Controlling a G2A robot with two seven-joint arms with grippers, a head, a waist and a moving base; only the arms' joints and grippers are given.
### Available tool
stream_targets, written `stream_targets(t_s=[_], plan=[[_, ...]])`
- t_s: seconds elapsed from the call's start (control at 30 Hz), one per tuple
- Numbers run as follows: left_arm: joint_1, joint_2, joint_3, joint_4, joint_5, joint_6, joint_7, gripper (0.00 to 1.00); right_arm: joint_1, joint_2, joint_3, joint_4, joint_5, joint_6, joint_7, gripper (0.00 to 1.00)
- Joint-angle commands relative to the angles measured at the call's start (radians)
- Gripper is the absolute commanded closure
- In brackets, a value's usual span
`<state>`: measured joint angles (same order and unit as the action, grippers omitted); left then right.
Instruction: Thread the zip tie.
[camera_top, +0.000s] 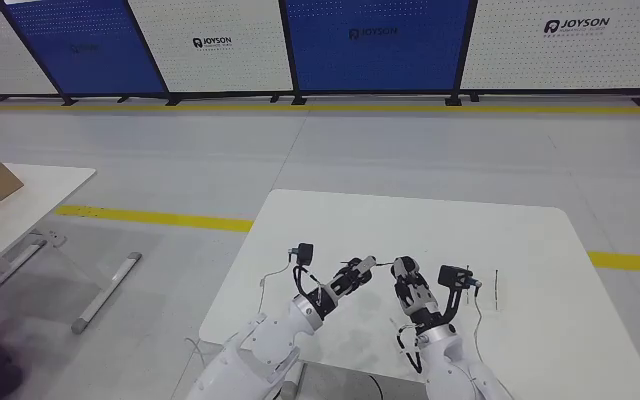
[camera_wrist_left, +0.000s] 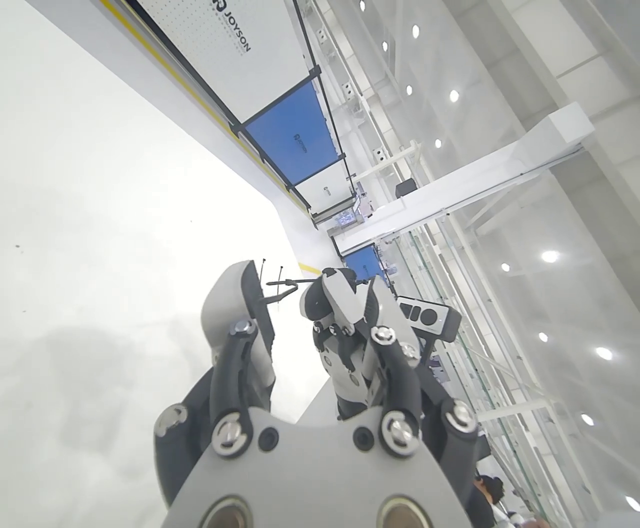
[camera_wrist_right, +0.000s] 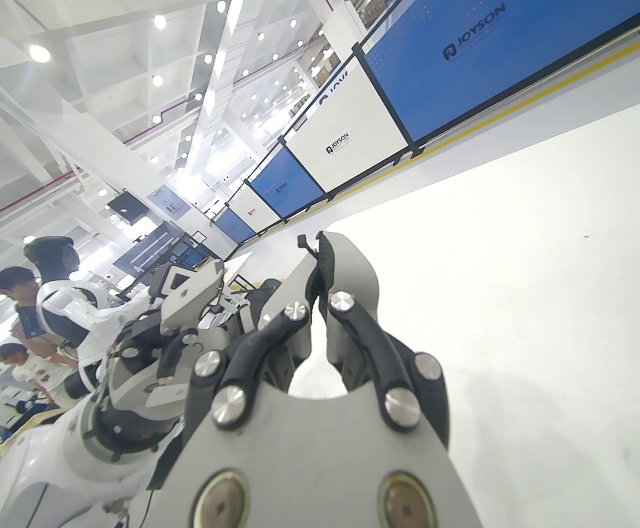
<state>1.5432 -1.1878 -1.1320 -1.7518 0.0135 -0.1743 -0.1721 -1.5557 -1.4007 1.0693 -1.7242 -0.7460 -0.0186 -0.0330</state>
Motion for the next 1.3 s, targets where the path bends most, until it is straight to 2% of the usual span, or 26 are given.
stream_targets(t_s=[0.0,0.07,0.47,0.5,0.53,0.57,0.7,0.83,0.93,1.03,1.1,1.27], plan=[[0.0,0.0,0.001,0.0,0.001,0.0,0.002,0.95,0.0,0.0,0.0,0.001,0.001,-0.001,0.0,1.0],[0.0,0.0,0.001,0.0,0.003,0.001,0.003,1.0,0.001,0.0,0.0,0.001,0.001,-0.002,-0.001,1.0],[0.001,0.0,0.005,0.0,0.008,0.001,0.005,1.0,0.001,-0.001,0.002,0.004,0.011,-0.008,-0.002,0.99],[0.001,0.0,0.006,0.0,0.007,0.0,0.007,1.0,0.001,-0.001,0.002,0.003,0.013,-0.009,-0.001,0.61],[0.003,-0.001,0.005,0.0,0.004,-0.001,0.014,1.0,0.001,-0.001,0.002,0.002,0.016,-0.011,0.0,0.48],[0.004,-0.002,0.006,-0.001,-0.002,-0.001,0.024,1.0,-0.001,0.0,0.002,0.0,0.024,-0.021,0.004,0.0],[0.003,-0.004,0.009,0.001,-0.018,-0.004,0.044,1.0,-0.007,0.004,0.006,-0.004,0.013,-0.058,0.012,0.0],[0.002,-0.008,0.012,0.002,-0.04,-0.018,0.072,1.0,-0.015,0.006,0.012,-0.008,0.006,-0.063,0.01,0.0],[0.008,-0.011,0.009,0.001,-0.079,-0.044,0.103,1.0,-0.027,0.009,0.024,-0.008,0.009,-0.065,0.009,0.0],[0.014,-0.011,0.002,0.002,-0.124,-0.064,0.081,1.0,-0.039,0.012,0.048,0.004,0.01,-0.04,0.011,0.0],[0.015,-0.011,0.0,0.002,-0.132,-0.064,0.08,1.0,-0.032,0.016,0.056,0.014,-0.048,-0.008,0.03,0.0],[0.015,-0.011,0.0,0.002,-0.132,-0.064,0.08,1.0,-0.032,0.016,0.056,0.014,-0.048,-0.008,0.03,0.0]])
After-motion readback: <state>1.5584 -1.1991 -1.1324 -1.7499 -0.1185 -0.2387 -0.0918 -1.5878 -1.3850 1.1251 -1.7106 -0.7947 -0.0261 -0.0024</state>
